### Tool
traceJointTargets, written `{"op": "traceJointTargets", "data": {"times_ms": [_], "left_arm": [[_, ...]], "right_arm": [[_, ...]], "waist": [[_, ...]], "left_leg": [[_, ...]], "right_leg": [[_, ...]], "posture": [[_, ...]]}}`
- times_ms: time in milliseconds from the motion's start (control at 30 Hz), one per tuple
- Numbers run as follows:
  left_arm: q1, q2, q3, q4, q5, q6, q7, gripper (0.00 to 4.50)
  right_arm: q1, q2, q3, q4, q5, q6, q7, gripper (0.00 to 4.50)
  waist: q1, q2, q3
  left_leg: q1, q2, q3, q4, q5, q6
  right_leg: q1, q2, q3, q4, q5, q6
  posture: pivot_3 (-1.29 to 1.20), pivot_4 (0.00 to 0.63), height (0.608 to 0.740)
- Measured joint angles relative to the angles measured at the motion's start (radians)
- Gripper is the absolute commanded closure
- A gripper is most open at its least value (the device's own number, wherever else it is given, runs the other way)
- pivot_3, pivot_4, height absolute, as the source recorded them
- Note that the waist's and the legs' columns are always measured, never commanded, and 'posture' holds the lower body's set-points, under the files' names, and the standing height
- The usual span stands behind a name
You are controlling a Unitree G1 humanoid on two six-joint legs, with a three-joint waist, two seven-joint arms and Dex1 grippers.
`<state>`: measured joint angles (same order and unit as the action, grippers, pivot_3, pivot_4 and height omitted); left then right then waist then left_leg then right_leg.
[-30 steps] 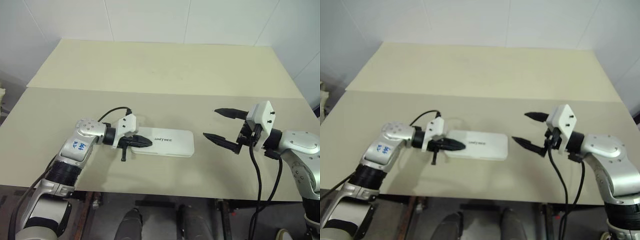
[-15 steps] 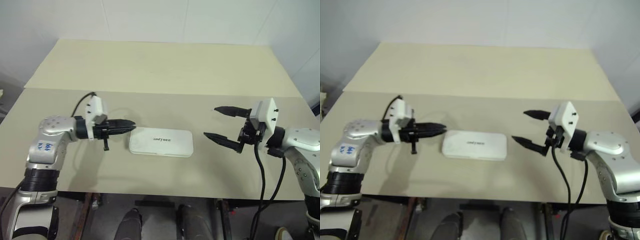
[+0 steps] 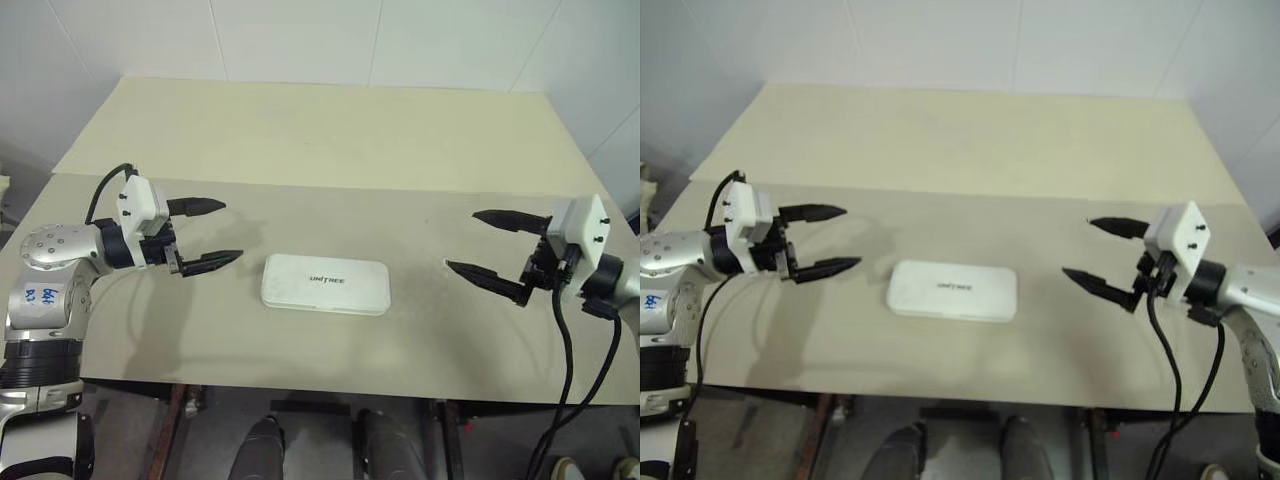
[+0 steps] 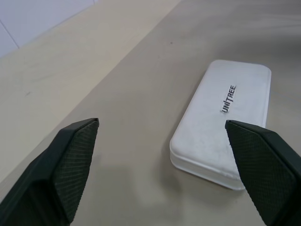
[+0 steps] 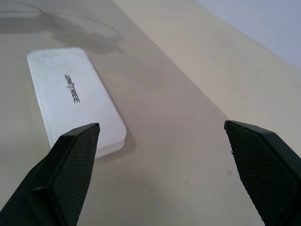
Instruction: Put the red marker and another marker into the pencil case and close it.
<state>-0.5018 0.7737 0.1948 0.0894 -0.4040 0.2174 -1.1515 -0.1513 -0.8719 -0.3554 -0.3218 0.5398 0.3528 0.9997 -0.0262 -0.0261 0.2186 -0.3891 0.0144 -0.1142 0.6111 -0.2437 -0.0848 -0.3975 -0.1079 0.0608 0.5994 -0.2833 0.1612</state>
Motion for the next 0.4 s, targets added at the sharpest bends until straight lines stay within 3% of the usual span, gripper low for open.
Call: {"op": "traceJointTargets", "data": {"times_ms": [400], "left_arm": [[-0.003, -0.007, -0.008, -0.005, -0.003, 0.001, 0.018, 0.03]], "right_arm": [[0.125, 0.012, -0.048, -0.093, 0.015, 0.007, -0.053, 0.0]], "waist": [[-0.002, 0.0, 0.0]], "left_leg": [[0.0, 0.0, 0.0, 0.001, 0.0, 0.0]], "right_leg": [[0.0, 0.0, 0.0, 0.001, 0.0, 0.0]], "posture": [[0.0, 0.15, 0.74]]}}
